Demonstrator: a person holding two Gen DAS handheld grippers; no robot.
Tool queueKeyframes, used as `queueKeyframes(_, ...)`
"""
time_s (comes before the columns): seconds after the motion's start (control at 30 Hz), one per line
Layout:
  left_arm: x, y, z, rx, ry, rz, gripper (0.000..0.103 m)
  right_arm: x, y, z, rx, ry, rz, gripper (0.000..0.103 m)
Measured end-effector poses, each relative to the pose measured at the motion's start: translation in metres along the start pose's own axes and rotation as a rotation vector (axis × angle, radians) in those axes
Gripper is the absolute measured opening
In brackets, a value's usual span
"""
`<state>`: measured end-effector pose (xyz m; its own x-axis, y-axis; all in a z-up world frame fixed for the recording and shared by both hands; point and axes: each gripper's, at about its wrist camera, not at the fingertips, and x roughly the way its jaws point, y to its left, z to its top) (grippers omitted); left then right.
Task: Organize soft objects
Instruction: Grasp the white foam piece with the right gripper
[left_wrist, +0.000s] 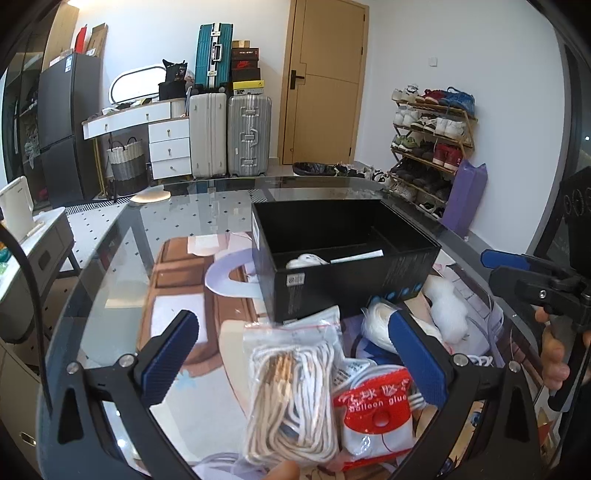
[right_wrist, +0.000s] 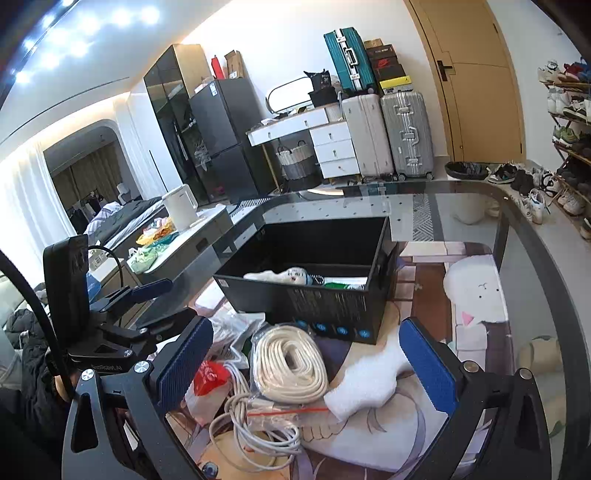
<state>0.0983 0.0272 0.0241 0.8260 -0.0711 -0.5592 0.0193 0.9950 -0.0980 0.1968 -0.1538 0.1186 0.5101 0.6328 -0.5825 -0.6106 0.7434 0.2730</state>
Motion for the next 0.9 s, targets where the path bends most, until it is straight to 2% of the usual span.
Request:
queueKeyframes(0.33,-0.002,0.007,-0.015,0.008,0.041,-0.012,0.103,0.01,-0.002,-0.005,-0.061,0.055,-0.109,0.102)
queueKeyframes(0.4,-0.001,0.006,-0.017,0.035,0.052,0.017,0.103,0.013,-0.004,-0.006,-0.067,0.071,-0.13,0.102)
queueKeyframes(0.5,0.001,0.01,-0.02,0.031,0.061,0.047,0.103,0.016,-0.01,-0.008,-0.05,0.087,-0.136,0.102)
queueKeyframes(0.9,0.004,0.012,-0.021,0.041,0.082,0.022,0.103,0.042,-0.034,-0.019,0.038,0.193,-0.239,0.102)
